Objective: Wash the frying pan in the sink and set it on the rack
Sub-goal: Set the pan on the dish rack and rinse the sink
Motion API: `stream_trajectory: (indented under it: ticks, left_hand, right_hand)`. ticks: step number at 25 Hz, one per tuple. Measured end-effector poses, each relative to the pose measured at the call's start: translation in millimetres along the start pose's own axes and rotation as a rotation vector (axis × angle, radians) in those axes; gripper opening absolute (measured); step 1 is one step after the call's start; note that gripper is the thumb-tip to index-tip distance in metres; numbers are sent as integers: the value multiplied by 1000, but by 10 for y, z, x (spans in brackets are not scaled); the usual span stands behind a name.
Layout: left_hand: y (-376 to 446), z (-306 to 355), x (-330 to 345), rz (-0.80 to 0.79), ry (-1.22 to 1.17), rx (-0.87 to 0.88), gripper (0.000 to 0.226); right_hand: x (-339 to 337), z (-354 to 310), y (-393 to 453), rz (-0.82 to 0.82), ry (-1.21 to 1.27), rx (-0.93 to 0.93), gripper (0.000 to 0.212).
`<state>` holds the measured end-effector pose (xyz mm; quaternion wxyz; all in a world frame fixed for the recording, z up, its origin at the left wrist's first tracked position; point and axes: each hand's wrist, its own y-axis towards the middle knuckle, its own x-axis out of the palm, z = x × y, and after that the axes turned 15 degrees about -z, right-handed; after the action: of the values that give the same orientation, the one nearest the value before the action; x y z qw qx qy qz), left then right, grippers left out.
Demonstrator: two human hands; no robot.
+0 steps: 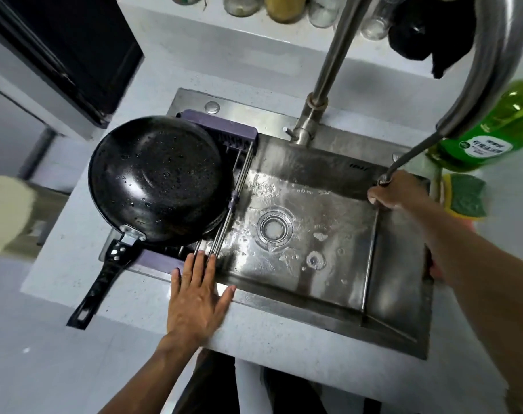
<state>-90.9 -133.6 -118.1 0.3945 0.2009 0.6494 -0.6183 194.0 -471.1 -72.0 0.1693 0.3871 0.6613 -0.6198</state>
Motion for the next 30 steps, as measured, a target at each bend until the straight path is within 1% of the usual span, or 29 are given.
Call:
stream_trajectory:
  ticks: [2,4,7,9,11,13,15,18,21,23,25,27,30]
  left_hand:
    - [-8,11,-8,16,-17,10,88]
    - [-10,19,-10,18,-30,7,88]
    - [-27,53,-25,7,-26,18,86]
    - [-26,28,-40,-4,-19,20,86]
    - [-27,3,-45,-4,-14,20,87]
    - [-20,-3,-36,1,-12,24,88]
    - [-10,-17,-32,-1,-25,22,88]
    - [-7,-10,-34,-2,-16,27,85]
    - [11,-22,-59,-11,-26,24,83]
    - [3,-39,-78,-31,-25,32,83]
    - [-7,-38,-80,-47,-13,40,82]
    - [-11,-38,-71,-59,-15,35,82]
    - [-6,-46,-81,-52,-17,31,83]
  right_hand:
    - [-5,97,-104,-95,-55,37,27]
    - [104,170,-219,-207,-102,71,27]
    - [290,153,-437,-307,-106,100,35]
    - [470,7,-580,-398,11,35,31]
    - [672,-264,-704,-474,107,-81,28]
    - [880,-589,-801,-498,102,-177,26]
    - [1115,-931,-916,-538,149,-221,25]
    - [1410,-1350,-1053,-581,361,-290,24]
    - [1564,-1625,-1100,-549,710,-378,25]
    - [1578,-1706,-1054,-530,826,-434,33]
    - [1573,-1711,-953,-486,881,-442,38]
    - [1569,-1665,-791,-365,982,-415,35]
    - [1467,-1663,-537,-158,1109,-407,37]
